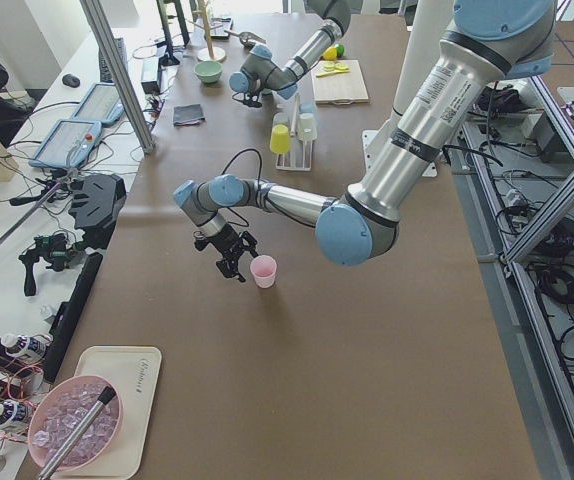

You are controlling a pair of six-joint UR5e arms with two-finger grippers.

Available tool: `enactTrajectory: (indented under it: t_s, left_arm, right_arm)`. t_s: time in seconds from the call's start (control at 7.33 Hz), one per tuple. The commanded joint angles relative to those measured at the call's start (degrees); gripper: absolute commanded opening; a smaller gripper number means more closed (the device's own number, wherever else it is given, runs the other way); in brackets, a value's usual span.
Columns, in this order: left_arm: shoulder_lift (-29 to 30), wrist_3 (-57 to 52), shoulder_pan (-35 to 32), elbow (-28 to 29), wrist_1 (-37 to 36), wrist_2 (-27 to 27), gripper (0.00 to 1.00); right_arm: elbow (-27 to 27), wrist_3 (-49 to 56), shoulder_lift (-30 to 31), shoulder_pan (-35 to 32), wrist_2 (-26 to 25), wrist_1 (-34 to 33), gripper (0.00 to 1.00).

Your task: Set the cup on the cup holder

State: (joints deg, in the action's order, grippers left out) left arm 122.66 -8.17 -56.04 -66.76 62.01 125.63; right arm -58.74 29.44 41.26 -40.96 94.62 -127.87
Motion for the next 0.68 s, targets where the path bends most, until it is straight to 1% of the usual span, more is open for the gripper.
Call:
enactTrajectory:
  t_s: [0.0,0.55]
  left_arm:
    - [-0.31,0.00,1.02,0.14,-1.53,0.06,0.98]
    - [-1.02,-0.09,2.24,0.22,-2.76,-0.12,0.98]
  right_arm:
    - [-4.70,-0.09,3.28,-0.08,-0.23,-0.10,0.99]
    - [-4.90,-0.09,3.56,-0.17,-0.14,-0.10,0.99]
